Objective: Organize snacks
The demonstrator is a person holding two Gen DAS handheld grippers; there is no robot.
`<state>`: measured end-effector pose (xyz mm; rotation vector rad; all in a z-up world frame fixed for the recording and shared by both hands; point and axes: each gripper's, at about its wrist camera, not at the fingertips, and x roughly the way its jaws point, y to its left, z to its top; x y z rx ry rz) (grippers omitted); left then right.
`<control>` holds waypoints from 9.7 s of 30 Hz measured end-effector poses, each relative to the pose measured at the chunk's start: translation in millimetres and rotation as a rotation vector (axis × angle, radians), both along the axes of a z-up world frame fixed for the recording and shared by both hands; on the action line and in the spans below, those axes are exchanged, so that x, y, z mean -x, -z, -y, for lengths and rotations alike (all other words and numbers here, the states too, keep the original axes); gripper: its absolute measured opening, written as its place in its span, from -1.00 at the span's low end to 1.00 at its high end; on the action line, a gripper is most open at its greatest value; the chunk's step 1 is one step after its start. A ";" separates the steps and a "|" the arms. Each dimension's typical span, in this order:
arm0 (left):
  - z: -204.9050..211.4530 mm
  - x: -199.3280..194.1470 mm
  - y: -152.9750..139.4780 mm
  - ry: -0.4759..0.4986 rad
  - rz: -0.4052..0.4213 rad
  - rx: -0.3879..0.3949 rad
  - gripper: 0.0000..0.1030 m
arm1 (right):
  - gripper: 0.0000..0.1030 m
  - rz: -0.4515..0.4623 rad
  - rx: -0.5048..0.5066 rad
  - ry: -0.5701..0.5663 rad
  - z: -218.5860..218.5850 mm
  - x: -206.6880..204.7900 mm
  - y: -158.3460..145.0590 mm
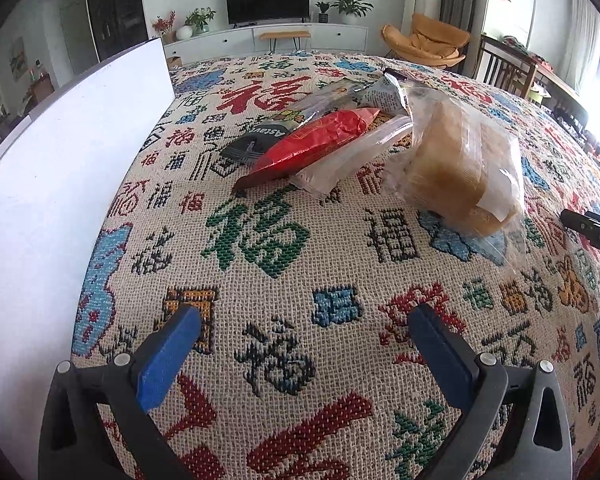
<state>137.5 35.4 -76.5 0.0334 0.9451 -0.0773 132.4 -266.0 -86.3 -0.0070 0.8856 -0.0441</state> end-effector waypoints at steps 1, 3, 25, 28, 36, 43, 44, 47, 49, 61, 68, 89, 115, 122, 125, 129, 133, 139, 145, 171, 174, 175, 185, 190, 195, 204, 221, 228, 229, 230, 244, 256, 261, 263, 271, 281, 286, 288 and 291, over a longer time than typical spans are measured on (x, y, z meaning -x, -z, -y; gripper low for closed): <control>0.8 0.8 -0.3 0.000 0.000 -0.001 1.00 | 0.62 0.000 0.000 0.000 -0.2 0.0 0.0; 0.8 0.8 -0.2 0.000 0.000 0.000 1.00 | 0.62 0.000 0.000 0.000 -0.2 0.0 -0.1; 1.3 0.7 0.2 0.000 0.000 -0.002 1.00 | 0.62 0.000 -0.001 0.001 0.4 0.4 -0.5; 1.1 0.7 0.2 0.000 0.000 -0.002 1.00 | 0.62 0.000 -0.002 0.001 0.2 0.5 -0.7; 1.2 0.6 0.3 0.000 -0.001 -0.002 1.00 | 0.62 0.000 -0.002 0.001 0.2 0.4 -0.9; 1.0 0.6 0.3 0.000 -0.001 -0.002 1.00 | 0.62 0.000 -0.002 0.002 0.5 0.3 -1.0; 1.2 0.5 0.3 0.000 -0.001 -0.002 1.00 | 0.62 0.000 -0.002 0.002 0.2 0.4 -1.2; 1.0 0.5 0.4 0.000 -0.001 -0.001 1.00 | 0.62 0.000 -0.003 0.002 0.3 0.5 -1.3; 1.0 0.7 0.6 0.000 -0.001 0.000 1.00 | 0.62 0.000 -0.003 0.002 0.4 0.5 -1.4; 1.0 0.4 0.9 0.000 -0.001 0.000 1.00 | 0.62 0.139 -0.116 -0.084 -49.2 5.8 -65.5; 0.9 0.3 0.9 0.000 -0.001 0.000 1.00 | 0.62 0.169 0.008 -0.402 -202.7 -26.6 -103.8; 1.3 0.3 1.1 0.001 -0.001 -0.002 1.00 | 0.62 0.225 0.166 -0.227 -69.8 44.5 -70.9; 1.0 0.1 1.5 0.001 -0.001 -0.003 1.00 | 0.62 0.024 -0.030 -0.007 11.4 50.0 -18.3; 1.1 0.1 1.5 0.001 -0.001 -0.003 1.00 | 0.62 -0.015 -0.065 0.085 46.5 20.8 -9.2; 1.2 0.1 1.6 0.001 -0.001 -0.004 1.00 | 0.62 -0.027 -0.034 0.101 51.1 6.0 -4.6; 1.3 0.1 1.6 0.001 -0.001 -0.004 1.00 | 0.63 -0.003 -0.018 0.096 55.9 -2.5 -2.3; 1.4 0.2 1.4 0.001 -0.001 -0.004 1.00 | 0.63 -0.001 -0.016 0.097 55.3 -1.8 -1.6; 1.7 -0.1 1.6 0.001 -0.002 -0.006 1.00 | 0.66 -0.003 -0.012 0.103 54.7 -1.8 -1.2; 1.7 0.3 1.4 0.001 -0.002 -0.005 1.00 | 0.66 -0.003 -0.015 0.103 55.7 -2.5 -1.3; 2.5 0.7 1.4 0.001 -0.002 -0.008 1.00 | 0.67 -0.003 -0.014 0.104 55.9 -2.4 -1.3; 0.2 1.1 1.4 0.008 -0.007 -0.003 1.00 | 0.67 -0.003 -0.015 0.104 56.1 -2.5 -1.3; -0.2 1.0 1.1 0.013 -0.015 -0.004 1.00 | 0.67 -0.003 -0.015 0.104 56.1 -2.5 -1.3; 6.9 -50.9 -60.5 0.176 -0.002 0.027 0.99 | 0.67 -0.003 -0.015 0.105 56.0 -2.6 -1.3; 4.2 -114.3 -55.1 0.191 -0.091 -0.055 0.37 | 0.67 -0.003 -0.015 0.105 56.0 -2.6 -1.2; -0.9 -139.8 -31.4 0.200 -0.191 0.026 0.29 | 0.67 -0.003 -0.014 0.106 56.1 -2.6 -1.2; 1.6 -126.1 -32.1 0.238 -0.225 0.199 -0.64 | 0.68 -0.003 -0.015 0.107 56.0 -2.7 -1.1; -9.9 24.8 -32.3 0.163 -0.130 0.065 0.51 | 0.68 -0.003 -0.015 0.107 56.0 -2.7 -1.0; 9.1 32.8 -31.3 0.311 -0.149 0.022 0.54 | 0.78 -0.023 -0.027 0.059 56.2 -5.7 -0.4; 11.6 37.8 -30.7 0.323 -0.145 0.006 0.54 | 0.77 -0.042 -0.021 0.045 55.8 -6.5 -1.1; 12.5 42.2 -30.8 0.334 -0.138 0.004 0.54 | 0.75 -0.071 -0.023 0.045 56.4 -6.8 -3.0; 25.0 75.8 -33.8 0.340 -0.034 0.159 -0.61 | 0.75 -0.284 -0.565 -0.189 -76.1 -16.8 -72.3; -67.1 147.8 -122.9 0.127 0.175 0.287 -0.60 | -0.11 -0.427 -0.404 -0.158 -248.4 -133.3 0.9; -88.4 154.5 -132.0 0.094 0.204 0.313 -0.60 | -0.61 -0.415 -0.362 -0.175 -248.6 -133.6 -4.6; -96.1 155.8 -132.3 0.077 0.210 0.330 -0.60 | -0.89 -0.431 -0.314 -0.201 -249.9 -128.3 -13.5; -108.9 168.0 -144.7 0.030 0.254 0.327 -0.60 | -0.03 -0.423 -0.266 -0.075 -250.6 -144.8 -15.9; -149.1 174.0 -146.5 -0.055 0.270 0.393 -0.60 | -0.47 -0.413 -0.326 -0.138 -230.0 -140.5 -1.1; -219.4 178.0 -165.9 -0.207 0.323 0.350 -0.60 | -0.60 -0.361 -0.556 -0.202 -200.1 -108.1 -24.1; -247.9 174.0 -165.5 -0.274 0.320 0.326 -0.60 | -0.70 -0.346 -0.658 -0.263 -201.3 -93.8 -45.1; -275.3 166.0 -159.5 -0.347 0.301 0.303 -0.60 | -0.93 -0.293 -0.721 -0.388 -223.0 -77.9 -87.9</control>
